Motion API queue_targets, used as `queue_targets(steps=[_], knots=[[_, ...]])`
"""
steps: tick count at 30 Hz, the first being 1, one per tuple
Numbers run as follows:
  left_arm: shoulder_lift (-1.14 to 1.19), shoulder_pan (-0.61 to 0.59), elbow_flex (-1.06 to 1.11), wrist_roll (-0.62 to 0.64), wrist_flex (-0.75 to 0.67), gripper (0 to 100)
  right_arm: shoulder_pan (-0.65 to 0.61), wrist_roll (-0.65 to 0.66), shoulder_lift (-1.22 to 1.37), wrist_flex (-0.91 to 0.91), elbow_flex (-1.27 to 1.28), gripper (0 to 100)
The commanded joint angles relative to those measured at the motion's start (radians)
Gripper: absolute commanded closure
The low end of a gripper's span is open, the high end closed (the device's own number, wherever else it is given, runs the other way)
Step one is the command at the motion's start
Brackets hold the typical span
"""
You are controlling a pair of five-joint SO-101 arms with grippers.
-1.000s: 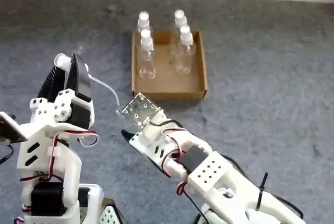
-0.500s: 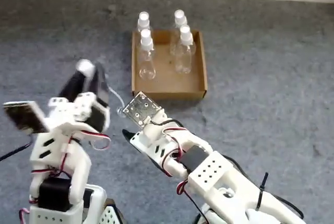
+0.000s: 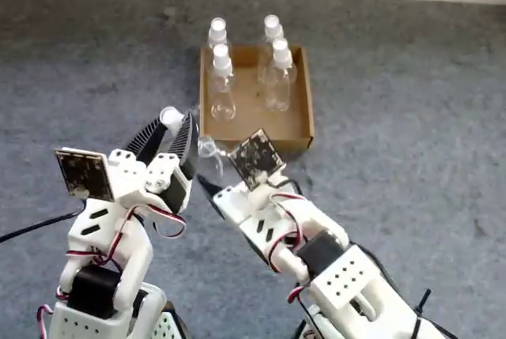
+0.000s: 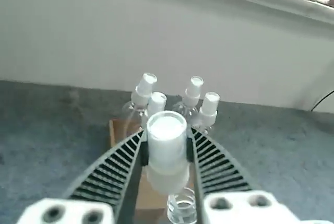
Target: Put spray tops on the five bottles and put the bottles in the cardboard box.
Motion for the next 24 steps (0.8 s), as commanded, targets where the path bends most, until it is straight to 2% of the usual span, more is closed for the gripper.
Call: queue_targets(steps=[1, 7, 15, 24], knots=[[0.007, 0.067, -0.004, -0.038, 0.034, 99, -0.027, -0.011, -0.076, 0.001, 0.005, 99.5], [0.007, 0.185, 0.033, -0.127, 0.086, 99, -0.035, -0.011, -0.082, 0.001, 0.015, 99.5], [0.008, 0.208, 0.067, -0.161, 0.086, 99, 0.077, -0.011, -0.082, 0.001, 0.008, 99.5], [0.010, 0.260, 0.145, -0.161, 0.012, 99, 0.081, -0.011, -0.082, 0.001, 0.012, 99.5]])
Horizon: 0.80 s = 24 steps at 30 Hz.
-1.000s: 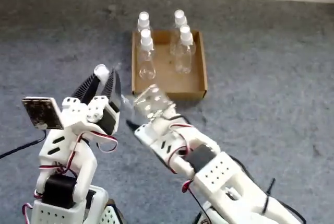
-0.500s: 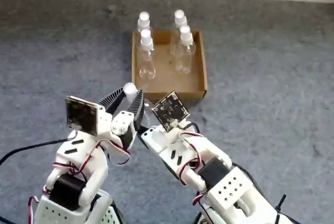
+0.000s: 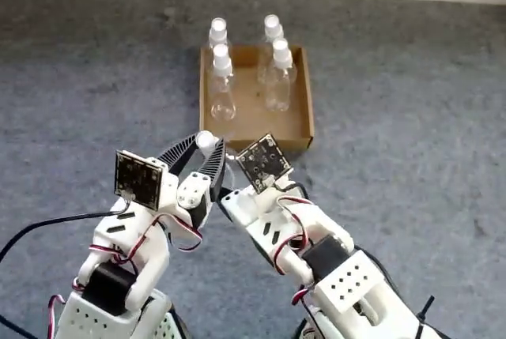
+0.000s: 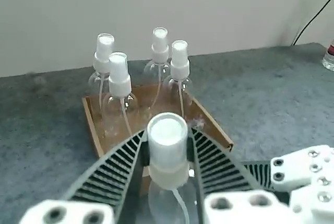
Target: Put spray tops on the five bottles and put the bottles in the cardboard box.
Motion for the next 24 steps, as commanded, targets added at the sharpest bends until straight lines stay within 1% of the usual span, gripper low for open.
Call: queue_targets(steps=[1, 4, 9, 16, 20, 24], knots=[[0.013, 0.027, 0.012, -0.006, -0.003, 99, 0.033, -0.012, -0.031, -0.002, -0.019, 99.5], [0.013, 0.038, 0.013, -0.006, -0.003, 99, 0.035, -0.012, -0.031, -0.002, -0.018, 99.5], [0.015, 0.111, 0.028, -0.006, -0.003, 99, 0.036, -0.012, -0.031, -0.002, -0.018, 99.5], [0.015, 0.113, 0.038, -0.009, 0.000, 99, 0.056, -0.020, -0.031, -0.002, -0.018, 99.5], [0.013, 0.111, 0.077, -0.112, 0.043, 99, 0.053, -0.020, -0.031, -0.002, -0.018, 99.5], [0.012, 0.116, 0.073, -0.114, 0.063, 99, 0.051, -0.020, -0.031, -0.002, -0.018, 99.5]])
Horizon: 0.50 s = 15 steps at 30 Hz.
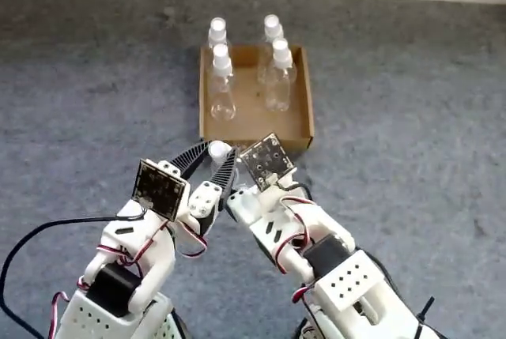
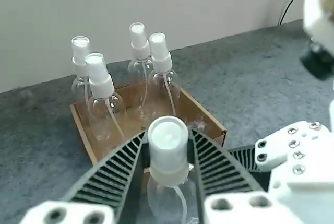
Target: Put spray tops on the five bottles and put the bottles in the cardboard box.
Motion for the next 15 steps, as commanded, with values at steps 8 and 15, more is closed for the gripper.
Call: queue_targets(steps=[8, 15], knots=[[0.004, 0.036, -0.110, -0.020, 0.183, 85, 0.025, -0.014, -0.033, -0.004, -0.039, 99.5], [0.002, -0.021, -0.203, -0.129, 0.227, 83, 0.025, -0.011, -0.033, -0.004, -0.038, 99.5]])
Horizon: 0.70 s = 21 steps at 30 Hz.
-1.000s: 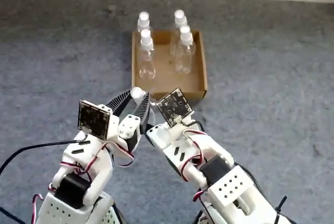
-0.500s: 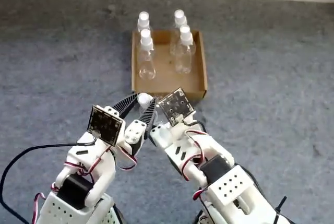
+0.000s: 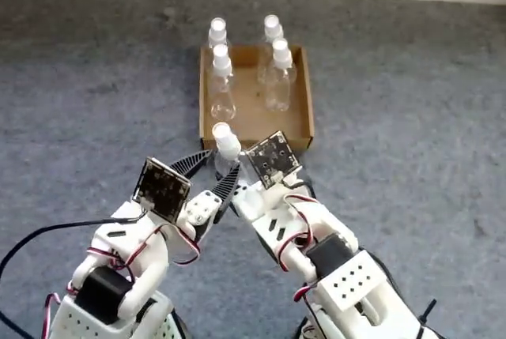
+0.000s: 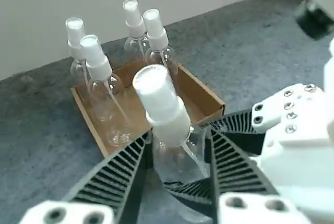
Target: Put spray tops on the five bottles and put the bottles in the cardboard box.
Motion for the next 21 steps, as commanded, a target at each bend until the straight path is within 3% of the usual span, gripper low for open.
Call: queue_targets(steps=[1, 8, 15, 21], knots=[[0.004, -0.031, -0.073, -0.043, 0.025, 83, 0.012, -0.009, -0.030, -0.002, -0.036, 99.5], [-0.022, -0.180, -0.180, -0.044, 0.083, 84, 0.012, -0.008, -0.022, -0.002, -0.035, 99.5], [-0.268, -0.325, -0.130, -0.003, 0.106, 84, -0.015, -0.008, -0.025, -0.002, 0.022, 99.5], [-0.176, -0.357, -0.051, 0.008, -0.049, 84, -0.124, 0.044, -0.028, -0.002, 0.033, 99.5]])
